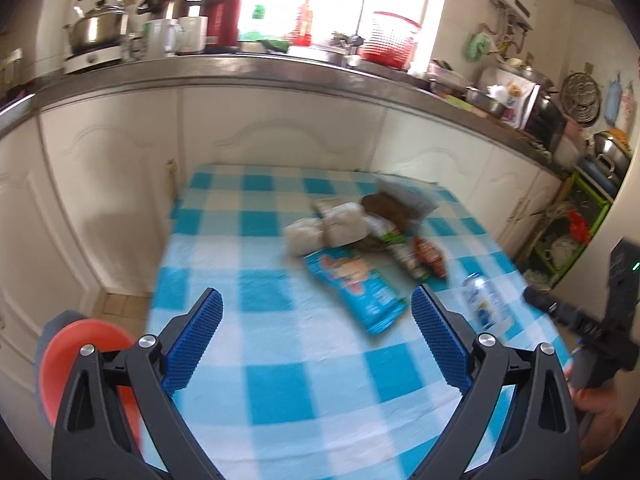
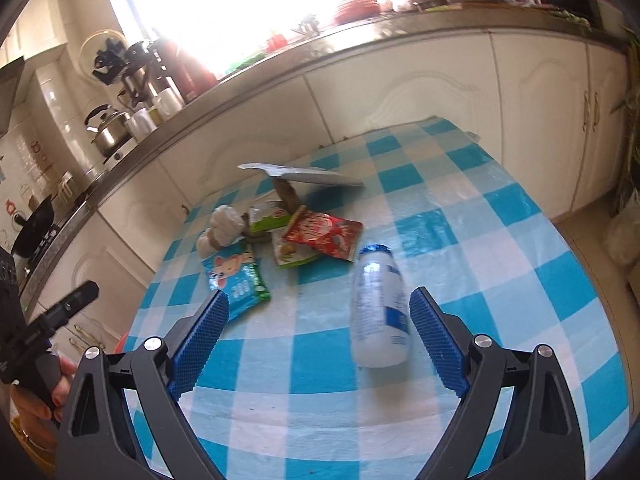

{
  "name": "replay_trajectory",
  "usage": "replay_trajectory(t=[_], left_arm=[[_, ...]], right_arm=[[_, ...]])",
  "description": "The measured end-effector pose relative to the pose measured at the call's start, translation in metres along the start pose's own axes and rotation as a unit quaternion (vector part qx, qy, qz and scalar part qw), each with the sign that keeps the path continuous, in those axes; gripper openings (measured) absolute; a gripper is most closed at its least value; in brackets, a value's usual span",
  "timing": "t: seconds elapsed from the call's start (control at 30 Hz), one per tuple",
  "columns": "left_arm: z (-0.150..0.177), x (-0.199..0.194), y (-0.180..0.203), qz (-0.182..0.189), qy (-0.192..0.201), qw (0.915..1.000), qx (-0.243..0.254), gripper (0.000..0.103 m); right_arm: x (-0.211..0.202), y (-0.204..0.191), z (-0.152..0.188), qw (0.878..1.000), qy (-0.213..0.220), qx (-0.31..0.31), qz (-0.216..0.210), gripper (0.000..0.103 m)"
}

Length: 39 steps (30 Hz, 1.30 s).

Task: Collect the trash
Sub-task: 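Return both tools over the table toward the remaining trash, then grasp the white paper sachet with the left tool while the right tool grasps the yogurt bottle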

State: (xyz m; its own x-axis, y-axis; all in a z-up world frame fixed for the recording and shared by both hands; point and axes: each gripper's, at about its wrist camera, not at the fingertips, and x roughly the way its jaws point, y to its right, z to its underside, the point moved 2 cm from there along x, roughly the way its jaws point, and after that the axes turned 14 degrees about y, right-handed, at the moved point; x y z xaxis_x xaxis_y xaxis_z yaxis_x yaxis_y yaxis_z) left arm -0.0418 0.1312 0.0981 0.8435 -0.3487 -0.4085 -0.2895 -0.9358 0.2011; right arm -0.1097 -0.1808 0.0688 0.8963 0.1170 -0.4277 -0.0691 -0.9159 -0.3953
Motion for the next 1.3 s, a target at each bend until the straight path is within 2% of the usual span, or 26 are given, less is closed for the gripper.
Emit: replay_trajectory(t=[0.23,0.47,0.73,0.8,0.87,0.93,1.1,1.3], left_arm=[[-0.019,0.046,0.039,0.077,-0.024,0.9957,-0.045,0.096],[-0.034,0.111,0.07,0.106,-0.061,0.9883,-0.092,0.094],[-0.044,0.193,0.083,0.101,-0.121,0.9779,-0.137,0.092],[-0.045,0.207,0.085,0.087,-0.131,0.9782,-0.136,0.085],[-0.047,0.219,0.088,0.079,-0.142,0.978,-0.13,0.072],[-0.048,0.23,0.091,0.075,-0.15,0.9773,-0.129,0.068],[-0.047,0.247,0.095,0.06,-0.164,0.9772,-0.121,0.067],[-0.043,0.259,0.099,0.043,-0.171,0.9777,-0.114,0.052]], right_arm=[[0.011,0.032,0.008,0.999,-0.025,0.019,0.025,0.091],[0.022,0.04,0.012,0.999,-0.039,0.023,0.019,0.091],[0.027,0.035,0.015,0.999,-0.041,0.003,0.009,0.091],[0.028,0.035,0.015,0.999,-0.04,0.003,0.006,0.091],[0.029,0.036,0.014,0.999,-0.04,0.004,0.004,0.091],[0.03,0.036,0.014,0.999,-0.04,0.005,0.003,0.091],[0.033,0.032,0.013,0.999,-0.041,-0.009,-0.003,0.091],[0.04,0.027,0.013,0.999,-0.045,-0.024,-0.004,0.091]])
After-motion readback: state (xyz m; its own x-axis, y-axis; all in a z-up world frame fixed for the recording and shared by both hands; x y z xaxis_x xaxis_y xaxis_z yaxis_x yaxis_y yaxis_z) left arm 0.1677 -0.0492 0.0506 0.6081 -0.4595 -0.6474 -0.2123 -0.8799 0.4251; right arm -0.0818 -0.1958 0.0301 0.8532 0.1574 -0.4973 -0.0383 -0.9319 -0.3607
